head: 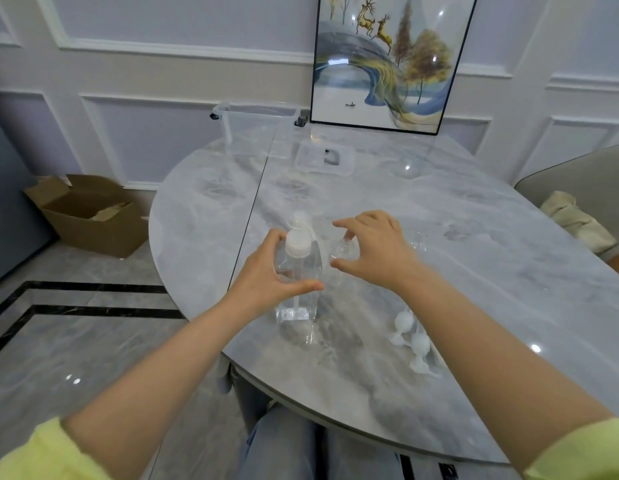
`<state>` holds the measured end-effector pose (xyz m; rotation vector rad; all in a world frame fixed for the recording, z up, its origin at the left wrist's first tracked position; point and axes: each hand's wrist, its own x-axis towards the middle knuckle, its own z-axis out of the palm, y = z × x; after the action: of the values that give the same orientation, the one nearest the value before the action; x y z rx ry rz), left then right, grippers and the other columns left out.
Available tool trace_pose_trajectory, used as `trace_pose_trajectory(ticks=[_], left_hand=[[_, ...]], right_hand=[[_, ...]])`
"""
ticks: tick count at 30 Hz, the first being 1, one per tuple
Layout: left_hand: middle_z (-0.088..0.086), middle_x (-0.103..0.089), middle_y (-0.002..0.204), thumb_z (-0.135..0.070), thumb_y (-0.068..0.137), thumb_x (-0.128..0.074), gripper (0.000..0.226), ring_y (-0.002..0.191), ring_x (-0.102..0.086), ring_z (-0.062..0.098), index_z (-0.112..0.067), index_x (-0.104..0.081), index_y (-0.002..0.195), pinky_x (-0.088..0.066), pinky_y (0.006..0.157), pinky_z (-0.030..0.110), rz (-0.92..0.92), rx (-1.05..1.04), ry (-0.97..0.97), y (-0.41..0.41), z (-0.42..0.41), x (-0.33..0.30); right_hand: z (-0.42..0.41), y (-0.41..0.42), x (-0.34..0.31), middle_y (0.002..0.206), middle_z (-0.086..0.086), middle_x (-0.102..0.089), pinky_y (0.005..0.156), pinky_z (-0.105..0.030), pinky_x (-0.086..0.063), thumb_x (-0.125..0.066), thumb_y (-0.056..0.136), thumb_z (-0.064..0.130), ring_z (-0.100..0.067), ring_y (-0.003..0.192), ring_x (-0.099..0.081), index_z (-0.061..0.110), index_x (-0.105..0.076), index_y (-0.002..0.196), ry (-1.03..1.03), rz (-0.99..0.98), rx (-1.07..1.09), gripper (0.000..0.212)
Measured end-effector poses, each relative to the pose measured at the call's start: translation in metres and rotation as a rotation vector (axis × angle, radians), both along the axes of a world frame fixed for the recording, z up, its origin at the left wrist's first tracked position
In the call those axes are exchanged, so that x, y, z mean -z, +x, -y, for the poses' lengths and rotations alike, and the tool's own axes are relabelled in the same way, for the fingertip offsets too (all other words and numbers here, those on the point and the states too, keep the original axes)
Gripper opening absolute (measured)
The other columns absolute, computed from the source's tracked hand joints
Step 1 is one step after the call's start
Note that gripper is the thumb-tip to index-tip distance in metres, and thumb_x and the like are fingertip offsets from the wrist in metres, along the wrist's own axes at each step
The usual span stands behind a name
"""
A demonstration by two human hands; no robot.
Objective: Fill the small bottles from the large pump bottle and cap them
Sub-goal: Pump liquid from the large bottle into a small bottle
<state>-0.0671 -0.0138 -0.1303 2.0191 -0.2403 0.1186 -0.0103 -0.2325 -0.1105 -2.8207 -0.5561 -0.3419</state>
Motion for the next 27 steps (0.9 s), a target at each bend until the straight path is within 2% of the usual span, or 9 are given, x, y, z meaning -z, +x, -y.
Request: trace_pose_trajectory(ticks=[5, 9, 13, 16, 19, 21, 24, 25, 27], left_hand=[[-0.014, -0.062, 0.114, -0.030, 0.065, -0.095, 0.073, 0.093, -0.059, -0.015, -0.021, -0.049, 0.121, -0.045, 0.071, 0.005, 0.008, -0.014, -0.033, -0.002, 0.001, 0.002], [-0.014, -0.061, 0.116, -0.029, 0.066, -0.095, 0.074, 0.088, -0.063, -0.012, -0.020, -0.048, 0.123, -0.051, 0.075, 0.010, 0.019, -0.024, -0.058, -0.004, 0.004, 0.001], [-0.017, -0.060, 0.119, -0.035, 0.063, -0.096, 0.076, 0.092, -0.069, -0.001, -0.026, -0.049, 0.122, -0.059, 0.086, 0.026, 0.018, -0.059, -0.085, -0.006, 0.007, 0.004], [-0.017, -0.061, 0.120, -0.037, 0.062, -0.096, 0.075, 0.099, -0.068, 0.002, -0.029, -0.049, 0.121, -0.060, 0.089, 0.031, 0.020, -0.069, -0.094, -0.006, 0.008, 0.005], [-0.013, -0.061, 0.121, -0.035, 0.063, -0.096, 0.075, 0.095, -0.068, -0.001, -0.027, -0.049, 0.121, -0.060, 0.090, 0.033, 0.018, -0.072, -0.103, -0.007, 0.008, 0.006], [-0.011, -0.062, 0.120, -0.035, 0.063, -0.096, 0.075, 0.092, -0.068, -0.001, -0.026, -0.049, 0.121, -0.060, 0.089, 0.034, 0.013, -0.074, -0.100, -0.006, 0.009, 0.006], [-0.014, -0.061, 0.118, -0.035, 0.063, -0.096, 0.075, 0.093, -0.068, 0.001, -0.028, -0.049, 0.120, -0.060, 0.088, 0.033, 0.010, -0.079, -0.098, -0.005, 0.008, 0.007], [-0.015, -0.060, 0.118, -0.036, 0.063, -0.096, 0.075, 0.095, -0.068, 0.003, -0.028, -0.049, 0.120, -0.060, 0.088, 0.032, 0.010, -0.080, -0.099, -0.004, 0.008, 0.007], [-0.017, -0.059, 0.118, -0.038, 0.062, -0.096, 0.075, 0.099, -0.068, 0.009, -0.030, -0.048, 0.119, -0.058, 0.085, 0.023, 0.024, -0.089, -0.086, -0.003, 0.010, 0.008]], right_hand=[[0.001, -0.030, 0.001, 0.108, 0.003, -0.064, 0.109, -0.036, -0.031, -0.079, 0.077, 0.039, -0.024, 0.124, -0.047, 0.021, -0.067, 0.131, 0.085, 0.158, -0.060, 0.059], [0.005, -0.067, 0.005, 0.098, 0.005, -0.058, 0.091, -0.034, -0.043, -0.064, 0.073, 0.055, -0.020, 0.103, -0.052, 0.023, -0.073, 0.114, 0.148, 0.237, -0.024, 0.053], [0.009, -0.084, 0.014, 0.103, 0.011, -0.049, 0.079, -0.030, -0.051, -0.073, 0.081, 0.060, -0.011, 0.093, -0.055, 0.030, -0.072, 0.112, 0.157, -0.025, 0.068, 0.042], [0.006, -0.085, 0.020, 0.108, 0.015, -0.045, 0.073, -0.032, -0.055, -0.066, 0.082, 0.070, -0.007, 0.089, -0.057, 0.031, -0.069, 0.114, 0.188, -0.091, 0.121, 0.050], [0.002, -0.086, 0.021, 0.120, 0.017, -0.046, 0.076, -0.031, -0.055, -0.057, 0.081, 0.079, -0.008, 0.091, -0.060, 0.033, -0.069, 0.119, 0.193, -0.086, 0.141, 0.061], [0.002, -0.088, 0.021, 0.131, 0.020, -0.045, 0.084, -0.029, -0.052, -0.058, 0.079, 0.081, -0.006, 0.103, -0.059, 0.037, -0.064, 0.128, 0.222, -0.166, 0.153, 0.066], [0.006, -0.092, 0.022, 0.134, 0.023, -0.047, 0.088, -0.024, -0.045, -0.073, 0.074, 0.074, -0.002, 0.105, -0.056, 0.043, -0.051, 0.139, 0.258, -0.278, 0.120, 0.075], [0.008, -0.092, 0.025, 0.130, 0.023, -0.052, 0.087, -0.019, -0.045, -0.079, 0.074, 0.065, -0.002, 0.099, -0.059, 0.042, -0.051, 0.140, 0.267, -0.291, 0.101, 0.075], [0.008, -0.093, 0.029, 0.109, 0.024, -0.061, 0.077, -0.007, -0.043, -0.086, 0.077, 0.043, -0.001, 0.082, -0.064, 0.035, -0.060, 0.131, 0.339, -0.321, 0.086, 0.061]])
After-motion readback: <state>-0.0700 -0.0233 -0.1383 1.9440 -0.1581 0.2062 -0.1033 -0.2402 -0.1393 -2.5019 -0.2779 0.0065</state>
